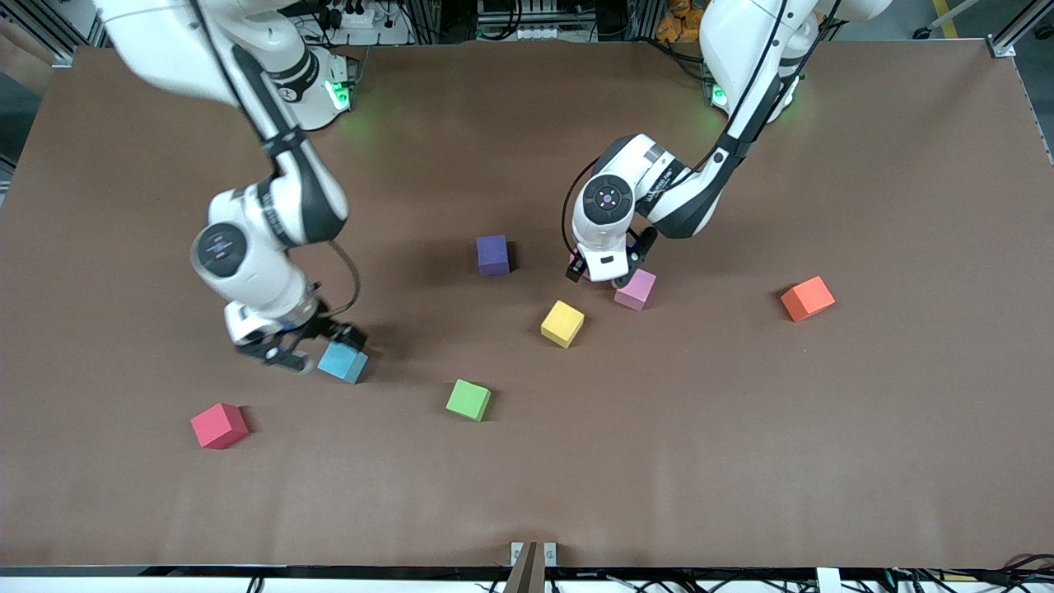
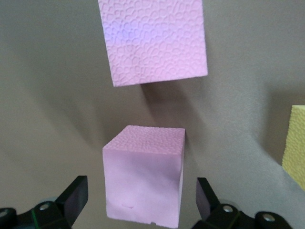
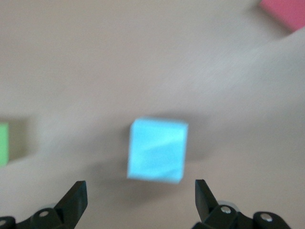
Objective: Arrange blocks into number 1
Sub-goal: 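Reach to the cyan block and grasp it with the right gripper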
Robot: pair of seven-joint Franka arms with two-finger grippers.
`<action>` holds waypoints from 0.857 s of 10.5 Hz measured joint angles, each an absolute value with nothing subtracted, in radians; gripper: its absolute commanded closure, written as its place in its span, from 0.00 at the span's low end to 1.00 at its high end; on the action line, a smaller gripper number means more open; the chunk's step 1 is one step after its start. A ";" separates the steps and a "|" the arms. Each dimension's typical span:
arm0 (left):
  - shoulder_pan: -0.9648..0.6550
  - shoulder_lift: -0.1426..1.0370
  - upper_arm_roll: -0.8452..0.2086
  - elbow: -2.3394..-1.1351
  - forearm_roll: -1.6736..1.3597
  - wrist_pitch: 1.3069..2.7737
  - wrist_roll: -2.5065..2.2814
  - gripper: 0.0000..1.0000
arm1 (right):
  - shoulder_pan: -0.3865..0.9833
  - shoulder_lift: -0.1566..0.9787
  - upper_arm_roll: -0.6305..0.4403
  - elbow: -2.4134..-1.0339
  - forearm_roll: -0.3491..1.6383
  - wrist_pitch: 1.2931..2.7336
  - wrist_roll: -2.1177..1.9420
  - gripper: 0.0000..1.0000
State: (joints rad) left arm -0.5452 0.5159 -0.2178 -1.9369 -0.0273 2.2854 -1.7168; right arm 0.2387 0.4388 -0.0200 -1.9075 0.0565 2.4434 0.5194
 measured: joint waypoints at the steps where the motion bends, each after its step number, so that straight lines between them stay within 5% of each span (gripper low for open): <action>1: -0.546 0.517 -0.218 -1.957 -0.027 2.307 -1.716 0.00 | 0.231 0.490 -0.038 -1.864 0.057 2.444 0.517 0.00; 4: -0.548 0.517 -0.219 -2.008 -0.023 2.362 -1.710 0.00 | 0.235 0.609 -0.053 -1.779 0.060 2.451 0.542 0.00; 5: -0.548 0.517 -0.219 -2.017 -0.023 2.374 -1.710 0.25 | 0.236 0.617 -0.056 -1.770 0.069 2.451 0.544 0.00; 6: -0.548 0.517 -0.219 -2.019 -0.023 2.378 -1.709 0.95 | 0.237 0.617 -0.057 -1.767 0.079 2.451 0.544 0.00; 9: -0.545 0.514 -0.219 -2.018 -0.023 2.385 -1.710 1.00 | 0.249 0.618 -0.059 -1.764 0.094 2.446 0.545 0.00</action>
